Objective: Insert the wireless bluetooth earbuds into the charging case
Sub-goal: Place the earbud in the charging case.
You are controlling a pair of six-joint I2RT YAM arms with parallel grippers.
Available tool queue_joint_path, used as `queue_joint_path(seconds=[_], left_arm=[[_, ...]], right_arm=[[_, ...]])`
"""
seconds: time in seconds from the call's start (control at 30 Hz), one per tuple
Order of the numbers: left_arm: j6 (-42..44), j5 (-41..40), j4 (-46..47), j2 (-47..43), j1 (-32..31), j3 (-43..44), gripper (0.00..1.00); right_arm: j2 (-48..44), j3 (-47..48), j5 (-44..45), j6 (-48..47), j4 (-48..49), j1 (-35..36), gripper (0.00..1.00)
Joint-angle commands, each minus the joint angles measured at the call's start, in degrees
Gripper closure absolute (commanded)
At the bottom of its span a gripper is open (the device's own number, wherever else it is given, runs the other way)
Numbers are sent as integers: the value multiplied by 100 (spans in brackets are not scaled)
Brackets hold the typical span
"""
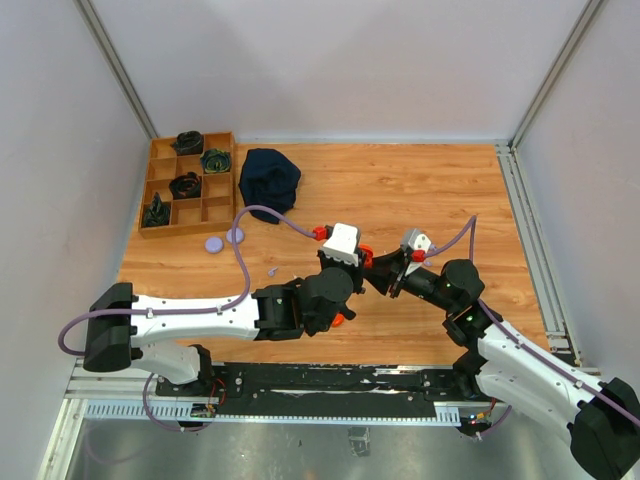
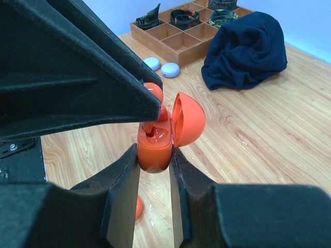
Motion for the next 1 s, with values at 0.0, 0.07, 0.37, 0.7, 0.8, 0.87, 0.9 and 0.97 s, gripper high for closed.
queue_joint_path(seconds=[0.0, 0.07, 0.37, 0.7, 0.8, 0.87, 0.9, 0.97], left_arm=[[72, -37, 108, 40, -67, -100, 81], [112, 64, 110, 17, -71, -115, 81], [186, 242, 108, -54, -105, -214, 79], [480, -18, 36, -89, -141, -233, 80], [602, 17, 56, -100, -150, -232, 80], [587, 114, 49, -114, -150, -241, 80], [543, 156, 35, -118, -150, -241, 79], [421, 232, -32, -117, -150, -237, 78]], right_arm=[[-68, 195, -14, 67, 277, 2, 93], [-72, 191, -18, 74, 281, 2, 93], [-76, 197, -15, 81, 303, 2, 93], [-151, 177, 0, 100, 281, -2, 93], [-160, 173, 1, 106, 289, 1, 93], [-167, 171, -1, 111, 298, 0, 93], [-166, 175, 0, 118, 305, 2, 93], [-169, 180, -7, 119, 307, 2, 93]])
